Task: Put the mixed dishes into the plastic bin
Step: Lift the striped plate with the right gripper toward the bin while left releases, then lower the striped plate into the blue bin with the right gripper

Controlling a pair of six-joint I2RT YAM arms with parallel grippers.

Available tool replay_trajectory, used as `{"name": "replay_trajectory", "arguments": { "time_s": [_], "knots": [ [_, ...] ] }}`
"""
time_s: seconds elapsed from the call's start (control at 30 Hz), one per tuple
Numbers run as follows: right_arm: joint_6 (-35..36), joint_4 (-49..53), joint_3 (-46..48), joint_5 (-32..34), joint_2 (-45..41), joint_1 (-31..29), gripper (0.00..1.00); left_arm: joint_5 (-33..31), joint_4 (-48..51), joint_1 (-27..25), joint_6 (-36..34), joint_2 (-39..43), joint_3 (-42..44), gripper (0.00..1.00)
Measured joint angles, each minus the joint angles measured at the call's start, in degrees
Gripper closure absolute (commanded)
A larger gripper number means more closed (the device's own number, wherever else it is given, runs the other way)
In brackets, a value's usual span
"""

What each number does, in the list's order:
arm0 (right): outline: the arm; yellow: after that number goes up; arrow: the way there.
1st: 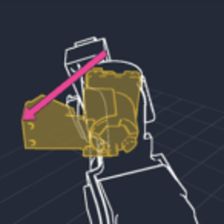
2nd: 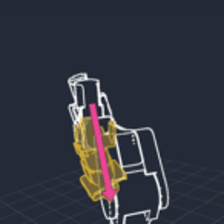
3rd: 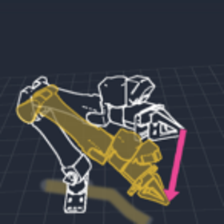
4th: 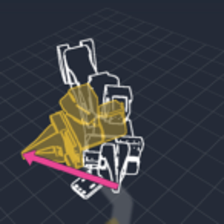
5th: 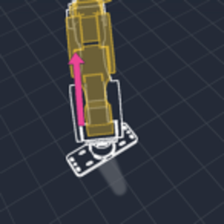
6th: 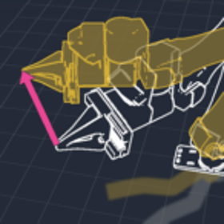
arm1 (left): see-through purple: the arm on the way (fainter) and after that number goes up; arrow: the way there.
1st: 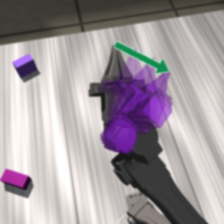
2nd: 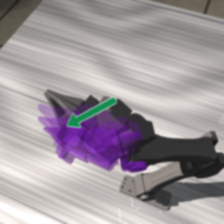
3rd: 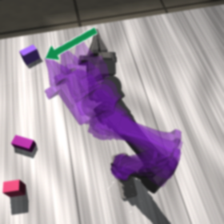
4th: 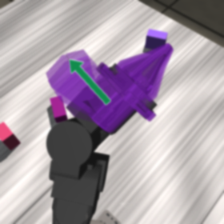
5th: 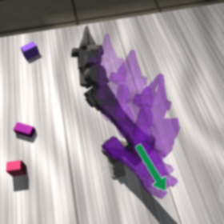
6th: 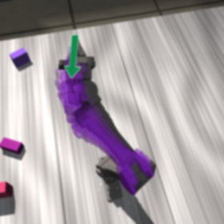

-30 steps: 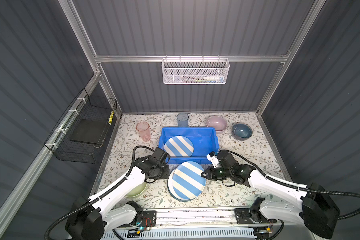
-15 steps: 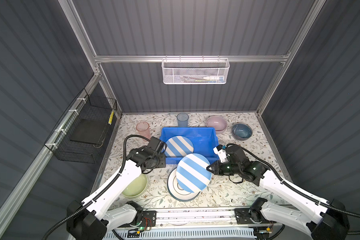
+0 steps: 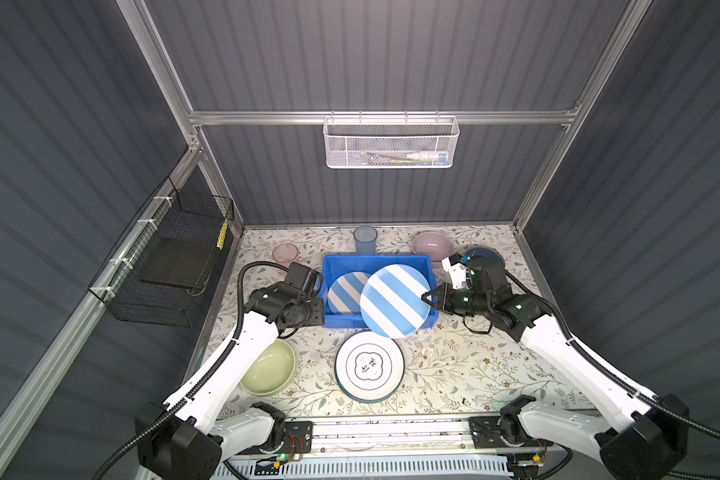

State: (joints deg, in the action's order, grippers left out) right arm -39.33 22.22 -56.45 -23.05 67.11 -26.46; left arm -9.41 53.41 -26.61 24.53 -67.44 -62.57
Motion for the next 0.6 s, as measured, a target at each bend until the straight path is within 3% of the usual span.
{"name": "replay_trajectory", "arguments": {
  "time_s": [0.3, 0.6],
  "knots": [
    [-0.5, -7.9, -7.3, -3.0, 14.8, 1.0, 0.95, 1.9, 0.7, 0.0, -0.4, 1.6, 0.0, 0.37],
    [-3.2, -15.5, -10.8, -5.8, 26.5, 1.0, 0.95, 3.0, 1.1, 0.0, -0.8, 5.3, 0.0, 0.30]
  ]
}}
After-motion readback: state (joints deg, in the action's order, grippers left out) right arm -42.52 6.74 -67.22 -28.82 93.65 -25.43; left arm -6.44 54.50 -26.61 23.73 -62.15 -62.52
